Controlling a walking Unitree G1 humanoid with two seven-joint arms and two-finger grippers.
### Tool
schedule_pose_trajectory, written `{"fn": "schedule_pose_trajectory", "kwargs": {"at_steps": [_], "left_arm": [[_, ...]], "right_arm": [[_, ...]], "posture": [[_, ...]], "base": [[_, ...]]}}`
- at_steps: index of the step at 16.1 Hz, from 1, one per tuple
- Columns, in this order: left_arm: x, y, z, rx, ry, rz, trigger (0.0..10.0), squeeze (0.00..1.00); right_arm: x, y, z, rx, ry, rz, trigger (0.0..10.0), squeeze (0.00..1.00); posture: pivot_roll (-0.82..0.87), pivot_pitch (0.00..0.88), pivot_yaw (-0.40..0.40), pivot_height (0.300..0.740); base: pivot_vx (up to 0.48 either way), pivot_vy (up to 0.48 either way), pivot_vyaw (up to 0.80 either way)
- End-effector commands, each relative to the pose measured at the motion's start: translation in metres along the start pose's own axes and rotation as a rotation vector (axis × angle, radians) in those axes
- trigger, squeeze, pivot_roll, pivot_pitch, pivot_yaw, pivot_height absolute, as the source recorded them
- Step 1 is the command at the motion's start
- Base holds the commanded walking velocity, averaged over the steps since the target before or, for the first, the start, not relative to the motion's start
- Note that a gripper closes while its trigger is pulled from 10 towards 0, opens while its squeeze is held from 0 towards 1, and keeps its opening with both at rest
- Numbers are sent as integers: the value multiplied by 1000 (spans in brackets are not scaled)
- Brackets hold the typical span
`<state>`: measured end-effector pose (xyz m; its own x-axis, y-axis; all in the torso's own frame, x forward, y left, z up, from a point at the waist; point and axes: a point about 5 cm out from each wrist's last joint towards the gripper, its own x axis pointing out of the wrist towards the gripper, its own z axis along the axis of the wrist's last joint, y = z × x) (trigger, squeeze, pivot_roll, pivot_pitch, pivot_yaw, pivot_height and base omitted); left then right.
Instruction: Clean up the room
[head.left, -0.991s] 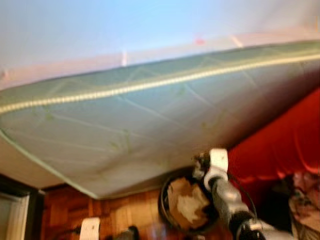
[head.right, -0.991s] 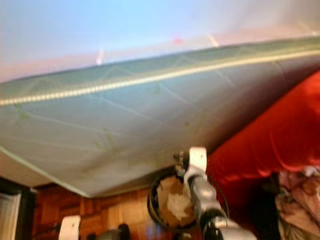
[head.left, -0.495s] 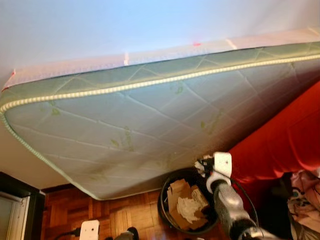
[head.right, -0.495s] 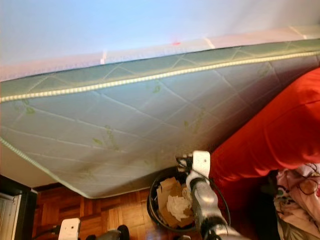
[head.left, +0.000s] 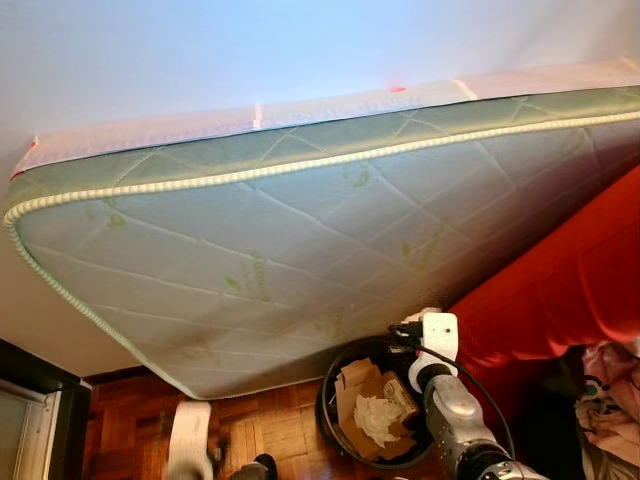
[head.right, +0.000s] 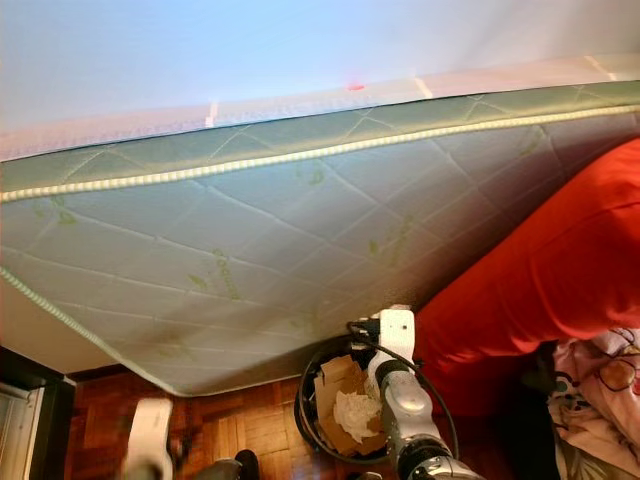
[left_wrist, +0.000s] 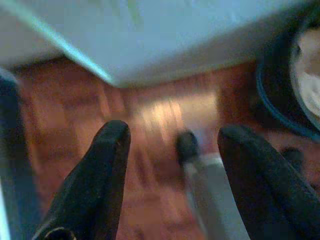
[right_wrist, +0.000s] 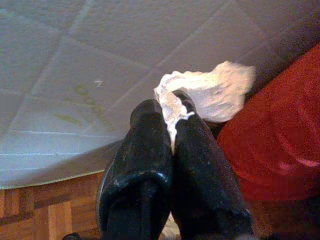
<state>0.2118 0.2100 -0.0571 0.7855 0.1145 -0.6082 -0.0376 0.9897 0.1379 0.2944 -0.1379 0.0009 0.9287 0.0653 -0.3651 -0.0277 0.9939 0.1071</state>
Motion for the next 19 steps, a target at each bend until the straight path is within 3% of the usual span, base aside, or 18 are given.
{"fn": "schedule_pose_trajectory", "kwargs": {"at_steps": [1, 2, 5, 6, 9, 12, 19], "left_arm": [[-3, 7, -7, 147, 21, 75, 10000, 0], [-1, 11, 0, 164, -8, 114, 10000, 0], [2, 7, 30, 69, -198, 124, 10000, 0], [3, -1, 45, 4, -291, 87, 10000, 0], [-1, -28, 65, -25, -424, -13, 10000, 0], [-4, -32, 64, -75, -442, -19, 10000, 0], [-6, -32, 58, -83, -427, -29, 10000, 0]], "right_arm": [[-4, -3, -9, 0, 31, -8, 10000, 0], [-4, -4, -10, 1, 36, -11, 10000, 0], [-5, -7, -12, -1, 46, -13, 10000, 0], [-5, -7, -12, -1, 46, -12, 10000, 0], [-5, -9, -10, 13, 37, -9, 10000, 0], [-5, -10, -9, 13, 34, -5, 10000, 0], [-6, -11, -16, -6, 94, -19, 10000, 0]], "posture": [[100, 158, -24, 740], [102, 159, -26, 740], [99, 162, -30, 740], [99, 164, -32, 740], [92, 169, -35, 740], [91, 174, -40, 740], [88, 182, -46, 735]], "base": [[0, 0, 0], [0, 0, 0], [0, 0, 0], [0, 0, 0], [0, 0, 0], [0, 0, 0], [0, 0, 0]]}}
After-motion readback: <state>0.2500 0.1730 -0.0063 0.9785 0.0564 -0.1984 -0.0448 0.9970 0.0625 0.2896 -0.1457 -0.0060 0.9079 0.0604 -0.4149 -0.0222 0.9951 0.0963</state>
